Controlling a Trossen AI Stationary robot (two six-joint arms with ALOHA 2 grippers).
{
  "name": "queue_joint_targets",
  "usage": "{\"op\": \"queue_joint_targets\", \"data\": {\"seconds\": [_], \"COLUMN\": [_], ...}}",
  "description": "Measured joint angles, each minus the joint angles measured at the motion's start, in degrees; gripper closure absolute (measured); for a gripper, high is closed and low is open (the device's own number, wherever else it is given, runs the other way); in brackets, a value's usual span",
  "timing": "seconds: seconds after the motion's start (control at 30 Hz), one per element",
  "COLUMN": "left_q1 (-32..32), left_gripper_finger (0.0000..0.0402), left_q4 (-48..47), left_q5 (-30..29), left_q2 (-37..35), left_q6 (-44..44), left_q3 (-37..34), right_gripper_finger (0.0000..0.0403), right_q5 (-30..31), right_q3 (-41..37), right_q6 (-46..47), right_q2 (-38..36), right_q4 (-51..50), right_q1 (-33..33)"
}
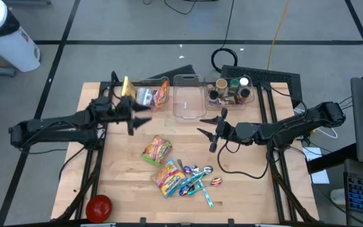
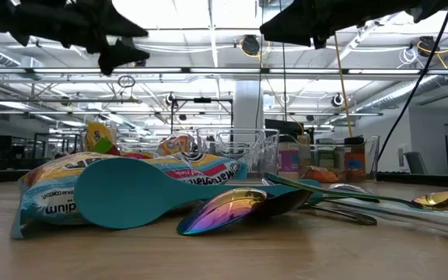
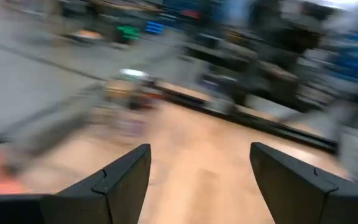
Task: Pick & Place Food Item
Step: Put the green noodle pack into the left transparent bin
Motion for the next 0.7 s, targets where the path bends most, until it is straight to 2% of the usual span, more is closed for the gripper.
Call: {"op": "queue_joint_targets", "data": {"seconds": [0.07,0.13,0.4,0.53,0.7], "left_q1": [-2.45,-5.04,-15.08,-18.91,-22.34], "left_gripper_finger": [0.012,0.0117,0.012,0.0119,0.0119], "left_q4": [0.29,0.19,-6.11,-13.08,-15.07], "left_q5": [3.92,5.0,0.72,1.03,1.16], "left_q2": [0.92,2.45,11.6,15.15,16.89], "left_q6": [-0.18,-0.38,1.41,5.47,4.52], "left_q3": [0.0,0.0,0.04,0.0,0.0], "right_gripper_finger": [0.024,0.0242,0.024,0.0243,0.0241], "right_q5": [0.0,0.0,-0.02,-0.02,-0.02], "right_q3": [0.0,0.0,0.0,0.0,0.02], "right_q6": [0.46,1.18,1.34,1.34,1.34], "right_q2": [0.0,0.0,0.0,0.0,0.0], "right_q4": [0.0,0.02,0.0,-0.11,-0.46], "right_q1": [0.0,0.0,0.0,0.0,0.02]}}
